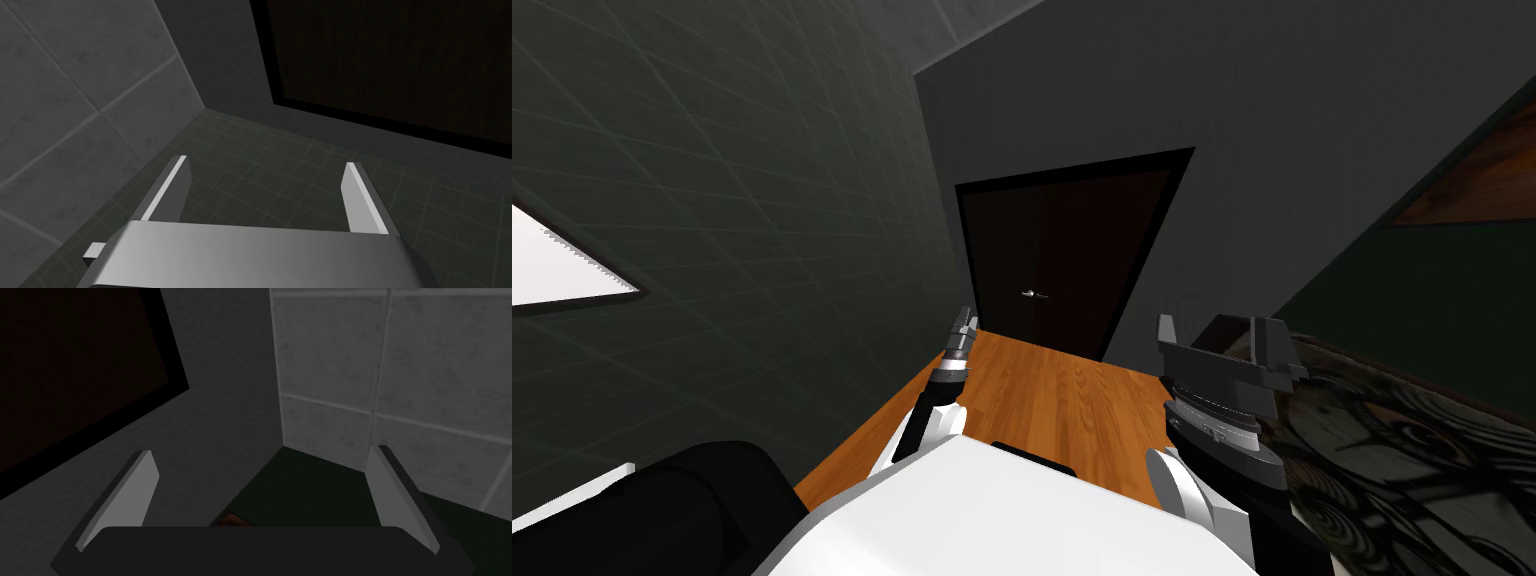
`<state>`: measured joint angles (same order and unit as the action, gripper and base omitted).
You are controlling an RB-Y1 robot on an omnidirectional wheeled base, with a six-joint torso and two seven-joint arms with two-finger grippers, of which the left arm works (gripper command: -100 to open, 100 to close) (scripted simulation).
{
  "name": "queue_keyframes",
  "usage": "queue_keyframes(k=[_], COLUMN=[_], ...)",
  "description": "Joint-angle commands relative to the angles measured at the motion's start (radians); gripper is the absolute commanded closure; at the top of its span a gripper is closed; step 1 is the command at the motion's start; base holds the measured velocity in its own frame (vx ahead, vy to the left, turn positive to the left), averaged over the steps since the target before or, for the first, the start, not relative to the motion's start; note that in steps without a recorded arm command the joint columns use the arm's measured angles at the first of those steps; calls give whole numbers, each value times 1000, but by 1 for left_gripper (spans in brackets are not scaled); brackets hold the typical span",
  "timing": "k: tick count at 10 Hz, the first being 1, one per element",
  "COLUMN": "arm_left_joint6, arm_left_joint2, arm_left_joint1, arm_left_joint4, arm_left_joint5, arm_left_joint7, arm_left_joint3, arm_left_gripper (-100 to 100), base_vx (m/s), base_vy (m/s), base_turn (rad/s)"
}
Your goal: Pull the door open
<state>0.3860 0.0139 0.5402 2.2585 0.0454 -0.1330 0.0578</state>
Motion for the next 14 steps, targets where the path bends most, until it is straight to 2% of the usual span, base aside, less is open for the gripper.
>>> queue_keyframes(k=[1, 4, 9, 14], arm_left_joint6=[10, 27, 67, 95], arm_left_joint2=[-13, -33, -70, -91], arm_left_joint1=[-7, -20, -49, -70], arm_left_joint4=[-30, -86, -210, -296], arm_left_joint5=[2, 6, 16, 22], arm_left_joint7=[7, 19, 46, 65], arm_left_joint3=[-3, -9, -21, -30], arm_left_gripper=[-100, -100, -100, -100], base_vx=[85, 139, 132, 104], base_vy=[-62, 16, -4, 2], base_turn=[-43, -52, -54, -40])
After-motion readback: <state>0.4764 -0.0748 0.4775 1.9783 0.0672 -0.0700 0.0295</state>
